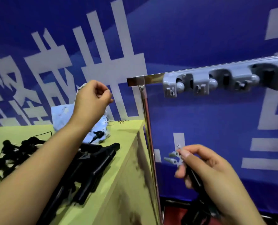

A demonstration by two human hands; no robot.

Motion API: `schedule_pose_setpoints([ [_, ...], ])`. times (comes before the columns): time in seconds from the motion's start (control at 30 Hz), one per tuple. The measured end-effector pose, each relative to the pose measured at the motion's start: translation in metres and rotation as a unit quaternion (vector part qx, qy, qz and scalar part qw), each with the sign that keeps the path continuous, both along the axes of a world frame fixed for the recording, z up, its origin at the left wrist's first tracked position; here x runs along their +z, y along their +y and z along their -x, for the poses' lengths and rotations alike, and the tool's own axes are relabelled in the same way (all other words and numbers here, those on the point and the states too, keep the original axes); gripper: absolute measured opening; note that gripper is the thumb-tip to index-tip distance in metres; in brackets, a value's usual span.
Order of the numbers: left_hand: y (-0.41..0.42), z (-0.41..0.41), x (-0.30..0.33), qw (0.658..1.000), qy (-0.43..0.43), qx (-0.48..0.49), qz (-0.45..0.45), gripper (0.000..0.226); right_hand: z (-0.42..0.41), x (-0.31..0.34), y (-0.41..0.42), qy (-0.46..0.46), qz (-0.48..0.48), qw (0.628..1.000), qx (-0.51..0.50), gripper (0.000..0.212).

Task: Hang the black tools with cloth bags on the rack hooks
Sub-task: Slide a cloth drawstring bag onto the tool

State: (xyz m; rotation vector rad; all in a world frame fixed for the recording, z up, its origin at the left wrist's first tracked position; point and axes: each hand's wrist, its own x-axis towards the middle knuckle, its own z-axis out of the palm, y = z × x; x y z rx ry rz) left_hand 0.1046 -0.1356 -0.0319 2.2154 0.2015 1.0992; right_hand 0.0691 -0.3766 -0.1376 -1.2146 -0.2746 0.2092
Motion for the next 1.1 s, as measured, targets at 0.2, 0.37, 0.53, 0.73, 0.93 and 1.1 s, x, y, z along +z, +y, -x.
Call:
schedule_pose_setpoints([
  [0.2,-0.112,0.136,-0.035,0.95,-0.14,-0.217,0.174,0.022,0.055,0.026,-0.011,-0.055,-0.01,0.998,-0.037,0.02],
  [0.37,-0.149,0.158,-0.094,0.902,-0.227,-0.265,0.252,0.014,0.096,0.028,-0.019,-0.139,0.059,0.986,-0.073,0.011],
  [0.53,-0.166,0.167,-0.096,0.868,-0.281,-0.252,0.323,0.018,0.119,0.036,-0.024,-0.179,0.085,0.976,-0.089,0.014],
  [0.73,-0.167,0.172,-0.096,0.869,-0.279,-0.249,0.323,0.017,0.127,0.041,-0.021,-0.199,0.081,0.973,-0.09,0.015],
  [0.93,-0.165,0.173,-0.095,0.864,-0.283,-0.242,0.339,0.017,0.127,0.041,-0.02,-0.209,0.095,0.969,-0.088,0.016],
  [1.1,-0.162,0.173,-0.096,0.881,-0.299,-0.235,0.28,0.017,0.129,0.042,-0.019,-0.23,0.106,0.962,-0.102,0.016],
])
